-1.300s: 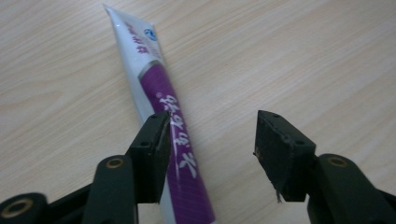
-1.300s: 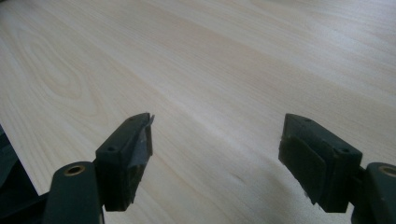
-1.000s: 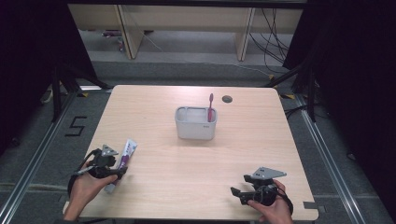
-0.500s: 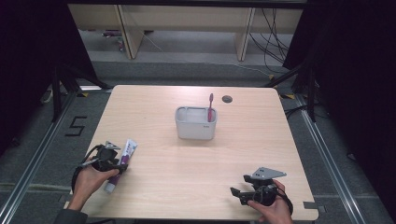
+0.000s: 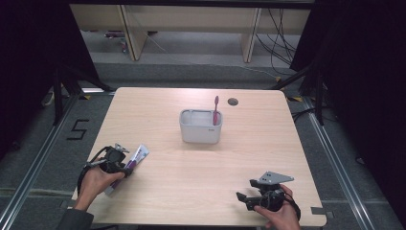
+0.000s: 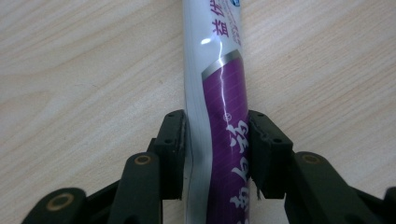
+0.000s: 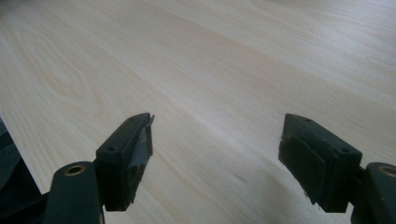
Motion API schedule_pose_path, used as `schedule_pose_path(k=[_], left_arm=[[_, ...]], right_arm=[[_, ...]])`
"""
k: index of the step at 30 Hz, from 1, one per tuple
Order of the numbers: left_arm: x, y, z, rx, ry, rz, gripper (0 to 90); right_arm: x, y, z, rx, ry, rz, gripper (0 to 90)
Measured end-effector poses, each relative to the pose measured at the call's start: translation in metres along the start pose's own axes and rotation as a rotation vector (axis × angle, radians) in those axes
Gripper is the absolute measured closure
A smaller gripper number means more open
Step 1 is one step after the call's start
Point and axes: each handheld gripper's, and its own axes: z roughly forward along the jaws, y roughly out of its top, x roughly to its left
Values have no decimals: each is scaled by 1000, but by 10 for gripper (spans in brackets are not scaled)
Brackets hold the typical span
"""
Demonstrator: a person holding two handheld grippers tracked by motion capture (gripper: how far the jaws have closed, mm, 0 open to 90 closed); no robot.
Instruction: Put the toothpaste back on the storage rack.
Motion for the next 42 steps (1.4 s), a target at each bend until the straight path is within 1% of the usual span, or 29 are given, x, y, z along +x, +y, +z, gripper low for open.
schedule_pose_path(k=[1, 3, 4, 5, 7, 10, 11, 13, 14, 15, 16, 17, 18, 19, 20, 21, 23, 24, 25, 27, 28, 29, 30, 33, 35, 36, 37, 38, 42], left_arm=[[0, 2, -2, 32, 8, 14, 607], [0, 3, 0, 22, 0, 10, 609], [0, 4, 0, 31, 6, 15, 611], [-1, 5, 0, 42, 3, 16, 614], [-1, 6, 0, 42, 4, 13, 614], [-1, 8, 0, 65, 1, 33, 620], [-2, 9, 0, 69, 6, 37, 628], [-3, 11, 0, 75, 1, 35, 631], [-2, 12, -1, 90, 5, 50, 635], [-2, 13, -2, 90, 7, 58, 644], [-2, 14, -4, 74, 22, 59, 705], [-1, 15, -5, 94, 25, 76, 730], [0, 15, -2, 113, 9, 86, 727], [0, 15, -2, 113, 9, 86, 726], [0, 16, -2, 118, 13, 84, 726], [0, 16, 1, 129, 8, 78, 723], [0, 16, 2, 134, 5, 69, 721], [1, 17, 3, 148, -1, 77, 719], [1, 18, 3, 143, 4, 84, 719], [0, 19, 4, 141, 2, 78, 721], [1, 20, 4, 146, -3, 84, 721], [2, 20, 4, 154, -8, 82, 721], [1, 20, 4, 154, -6, 72, 722], [0, 22, 4, 170, 7, 113, 731], [-3, 24, 4, 187, 11, 129, 737], [-3, 24, 4, 187, 11, 129, 738], [-3, 26, 4, 205, 5, 144, 738], [-3, 27, 4, 215, 0, 146, 740], [-3, 28, 4, 221, 0, 150, 741]], right_arm=[[-2, 0, 0, -6, -6, -22, 267], [-2, 0, 0, -6, -9, -23, 267], [0, 0, 0, -2, 0, -5, 267], [0, 0, 0, 0, 9, 0, 267], [0, 0, 0, 1, 0, 0, 267], [-1, 0, 1, -7, 12, -17, 268], [-2, 0, 0, -7, -8, -23, 267], [-2, 0, 0, -4, -8, -23, 267], [-2, 0, 0, -4, -8, -21, 267], [-2, 0, 0, -4, -7, -21, 268], [0, 0, 0, 1, 1, -3, 267], [0, 0, 0, 1, 1, -2, 268], [0, 0, 0, 2, 2, -3, 267], [0, 0, 0, 2, 2, -3, 267], [-1, 0, 0, -3, -3, -25, 267], [0, 0, 0, -1, 0, -3, 268], [0, 0, 0, 0, 0, -2, 267], [-2, 0, 0, -8, -1, -24, 268], [-2, 0, 0, -8, -1, -24, 268], [-2, 0, 0, -6, -3, -24, 268], [0, 0, 0, -2, 10, -2, 268], [0, 0, 0, -1, 10, -2, 268], [0, 0, 0, -1, 10, -2, 267], [0, 0, 0, 0, 2, -4, 268], [0, 0, 0, 2, 2, 0, 268], [0, 0, 0, 2, 2, 0, 268], [0, 0, 0, 1, 2, -3, 268], [-1, 0, 0, -3, -1, -25, 268], [-1, 0, 0, -2, -1, -25, 268]])
